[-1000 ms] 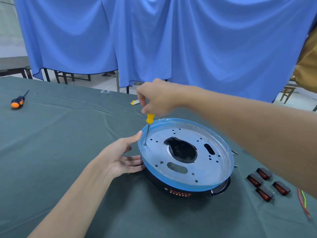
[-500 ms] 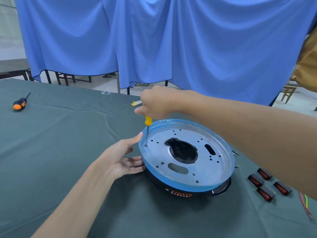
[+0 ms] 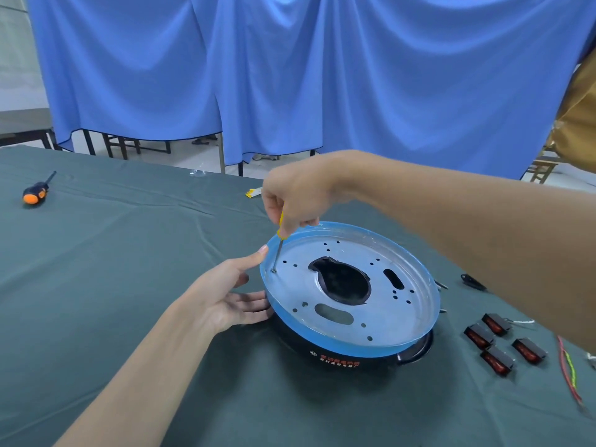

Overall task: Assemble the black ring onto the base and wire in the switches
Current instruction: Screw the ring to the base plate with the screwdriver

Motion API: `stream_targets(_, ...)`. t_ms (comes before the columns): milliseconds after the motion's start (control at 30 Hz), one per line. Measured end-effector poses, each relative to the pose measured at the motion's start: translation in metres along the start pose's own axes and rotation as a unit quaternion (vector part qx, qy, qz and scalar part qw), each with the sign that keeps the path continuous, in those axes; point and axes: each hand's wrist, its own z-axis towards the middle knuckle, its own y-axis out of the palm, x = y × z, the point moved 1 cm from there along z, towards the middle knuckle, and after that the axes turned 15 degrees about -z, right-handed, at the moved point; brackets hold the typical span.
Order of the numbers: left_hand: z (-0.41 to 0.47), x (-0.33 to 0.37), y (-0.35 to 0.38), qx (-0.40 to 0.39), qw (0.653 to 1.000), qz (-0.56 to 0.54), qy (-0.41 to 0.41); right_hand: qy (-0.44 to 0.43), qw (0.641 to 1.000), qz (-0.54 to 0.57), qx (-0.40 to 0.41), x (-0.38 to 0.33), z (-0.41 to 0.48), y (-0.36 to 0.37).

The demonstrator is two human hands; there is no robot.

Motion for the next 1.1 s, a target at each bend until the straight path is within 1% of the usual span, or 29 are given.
stream_targets(67,0.000,0.000,0.000,0.000,1.000,0.002,0.001,-0.001,0.999,-0.025,0.045,-0.005,0.001,0.005)
stream_targets(133,0.000,0.000,0.000,0.001,1.000,0.002,0.003,0.032,0.997,-0.020,0.069,-0.006,0.005,0.012)
stream_targets(167,0.000,0.000,0.000,0.001,1.000,0.000,0.003,0.060,0.996,0.007,0.062,-0.005,0.008,0.014)
stream_targets(233,0.000,0.000,0.001,0.001,1.000,-0.001,0.004,0.113,0.989,0.092,0.023,0.001,0.010,0.014)
stream_targets(300,0.000,0.000,0.001,0.001,1.000,-0.001,0.005,0.123,0.982,0.141,-0.020,0.003,0.010,0.011)
stream_targets(367,0.000,-0.001,0.000,-0.004,1.000,-0.001,0.007,0.109,0.985,0.122,-0.052,0.000,0.011,0.008)
stream_targets(467,0.001,-0.003,-0.002,-0.012,1.000,0.007,0.003,0.101,0.992,0.028,-0.075,-0.005,0.008,0.005)
stream_targets(533,0.002,-0.003,-0.003,-0.014,1.000,0.015,0.001,0.088,0.993,-0.060,-0.053,-0.008,0.007,0.004)
stream_targets(633,0.004,-0.002,-0.003,-0.007,1.000,0.019,0.002,0.045,0.993,-0.108,-0.017,-0.011,0.008,0.004)
stream_targets(867,0.003,0.000,-0.002,-0.004,1.000,0.003,0.005,-0.033,0.991,-0.121,0.038,-0.003,0.003,0.005)
stream_targets(1000,0.005,0.002,-0.001,-0.006,1.000,-0.004,0.003,-0.057,0.991,-0.110,0.047,-0.003,0.005,0.003)
stream_targets(1100,0.005,0.003,0.001,-0.005,1.000,-0.009,0.005,-0.088,0.986,-0.131,0.056,-0.008,0.008,0.003)
